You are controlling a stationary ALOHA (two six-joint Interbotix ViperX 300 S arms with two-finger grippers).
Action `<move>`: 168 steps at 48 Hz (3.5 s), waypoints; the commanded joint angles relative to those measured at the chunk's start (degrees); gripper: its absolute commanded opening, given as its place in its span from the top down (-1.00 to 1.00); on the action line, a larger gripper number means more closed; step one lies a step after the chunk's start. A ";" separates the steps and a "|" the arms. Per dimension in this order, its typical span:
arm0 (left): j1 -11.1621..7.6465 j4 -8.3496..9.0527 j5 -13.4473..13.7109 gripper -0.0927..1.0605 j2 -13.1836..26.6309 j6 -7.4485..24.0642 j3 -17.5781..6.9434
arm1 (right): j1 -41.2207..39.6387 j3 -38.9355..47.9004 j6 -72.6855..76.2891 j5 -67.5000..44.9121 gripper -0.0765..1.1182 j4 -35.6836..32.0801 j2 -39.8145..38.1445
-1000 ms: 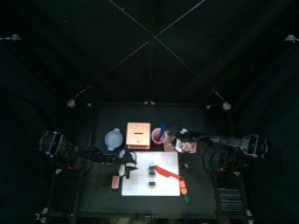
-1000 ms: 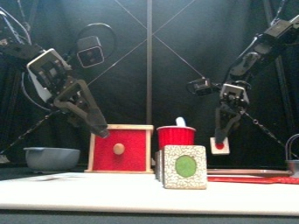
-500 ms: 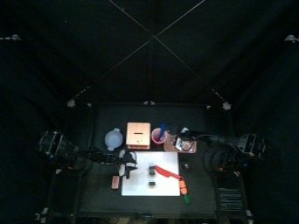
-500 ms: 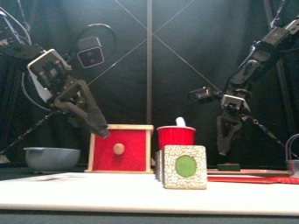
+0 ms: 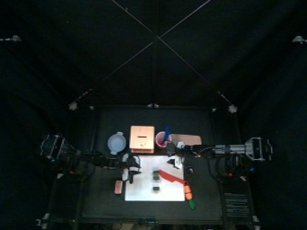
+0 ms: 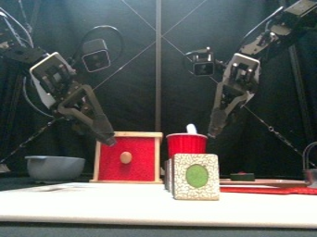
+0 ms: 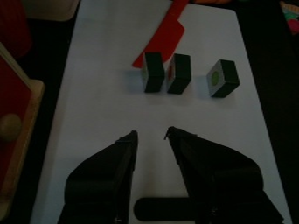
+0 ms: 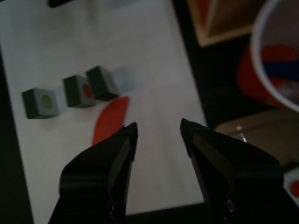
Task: Place sushi on board then cut the sushi with the knife then place the pieces on the plate
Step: Place the 4 sushi pieces on the plate
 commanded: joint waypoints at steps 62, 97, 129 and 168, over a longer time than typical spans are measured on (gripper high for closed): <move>0.35 -0.09 -0.18 -0.46 -0.26 0.00 -0.26 | 7.21 -13.80 -0.09 -2.11 -0.47 -0.79 18.63; 0.35 0.00 -0.18 -0.46 -0.26 0.09 -0.18 | 3.69 -12.57 0.09 3.52 -0.07 -1.58 12.22; 0.44 -0.09 -0.18 -0.46 0.00 -0.09 -0.44 | -21.01 14.59 0.09 4.92 -0.09 -1.76 -15.12; 0.88 -0.88 -0.26 -0.46 0.00 -0.09 -0.79 | -7.47 12.74 0.09 0.09 -0.60 2.29 -15.21</move>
